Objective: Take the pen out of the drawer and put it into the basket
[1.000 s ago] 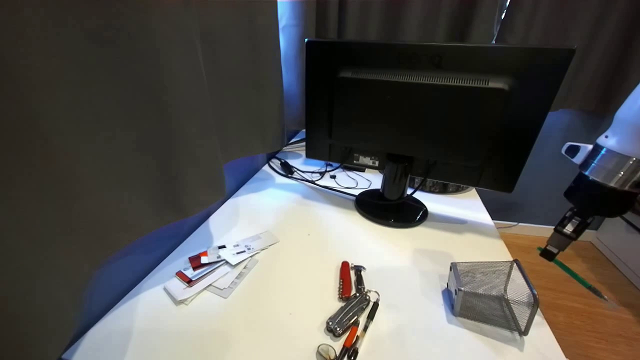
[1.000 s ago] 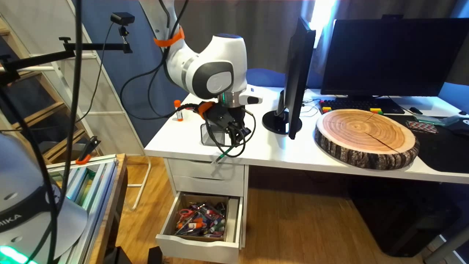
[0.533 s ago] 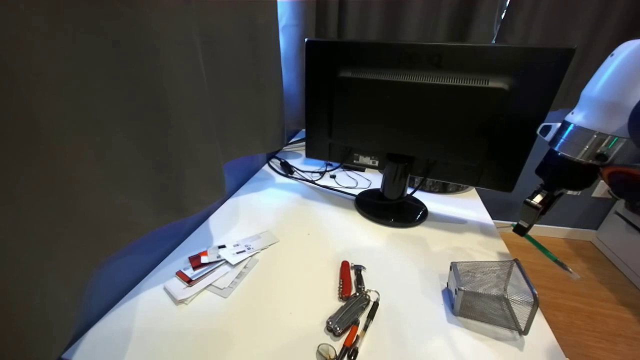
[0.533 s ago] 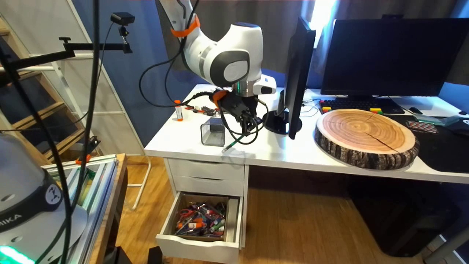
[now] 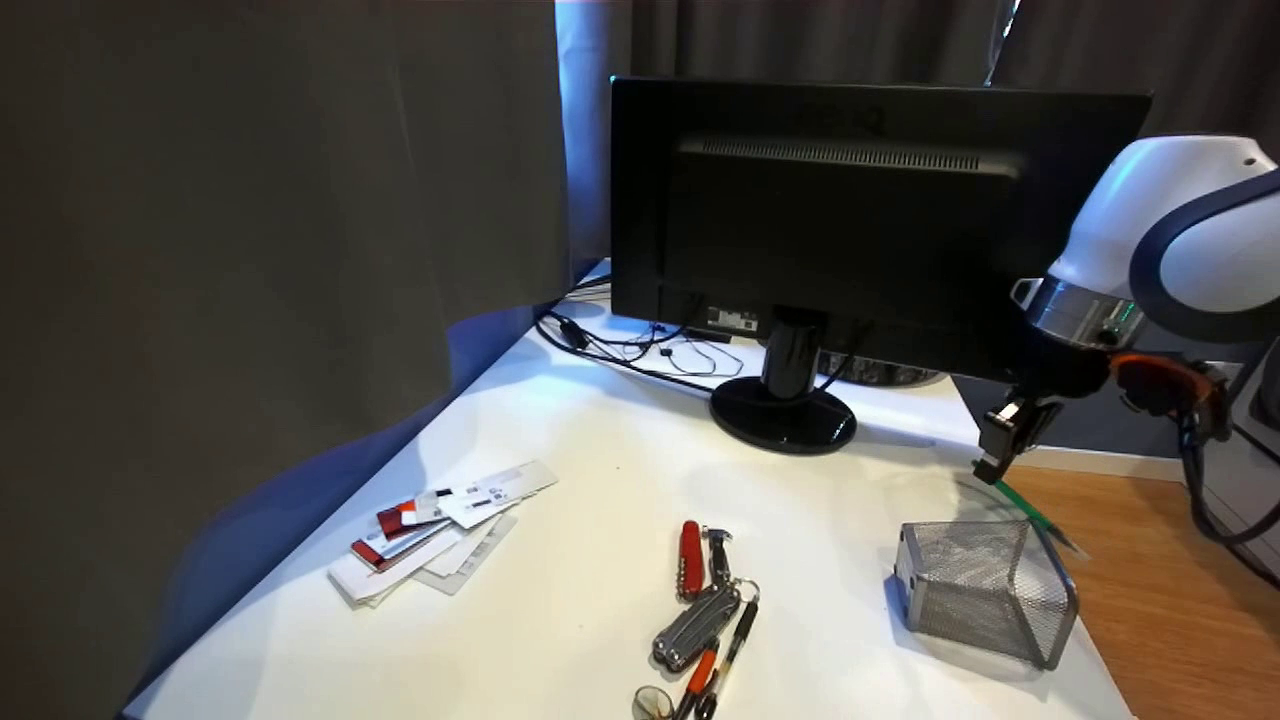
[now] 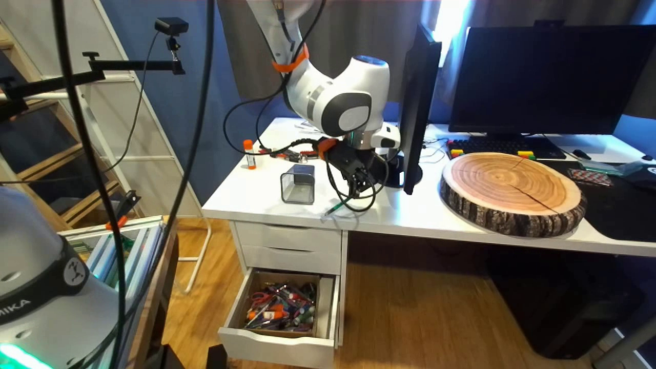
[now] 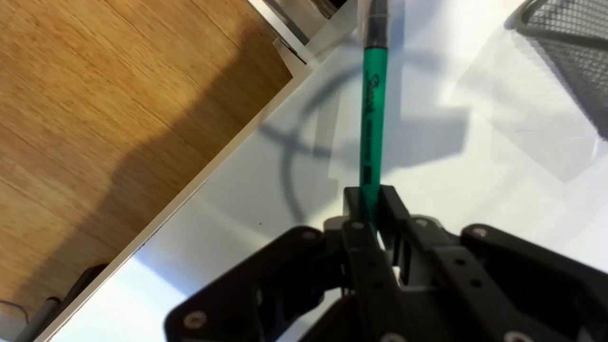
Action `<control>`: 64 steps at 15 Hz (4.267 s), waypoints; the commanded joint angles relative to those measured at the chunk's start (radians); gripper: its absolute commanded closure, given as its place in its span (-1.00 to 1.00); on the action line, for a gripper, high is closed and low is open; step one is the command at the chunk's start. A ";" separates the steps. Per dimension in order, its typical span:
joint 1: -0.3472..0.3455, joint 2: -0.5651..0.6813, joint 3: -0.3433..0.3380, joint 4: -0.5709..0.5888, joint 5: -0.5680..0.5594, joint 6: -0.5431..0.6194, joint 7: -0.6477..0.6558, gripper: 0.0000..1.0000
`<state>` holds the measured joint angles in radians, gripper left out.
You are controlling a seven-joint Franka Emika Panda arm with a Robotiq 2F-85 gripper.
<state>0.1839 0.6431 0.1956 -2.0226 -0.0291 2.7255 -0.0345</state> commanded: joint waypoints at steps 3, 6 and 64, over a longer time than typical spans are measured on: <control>0.004 0.104 0.007 0.104 0.019 0.005 -0.003 0.94; 0.018 0.110 -0.004 0.118 0.011 0.009 0.011 0.27; -0.787 0.248 0.820 -0.287 0.676 0.121 -0.228 -0.38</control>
<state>-0.5944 0.8751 0.9996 -2.3069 0.6242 2.8156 -0.2478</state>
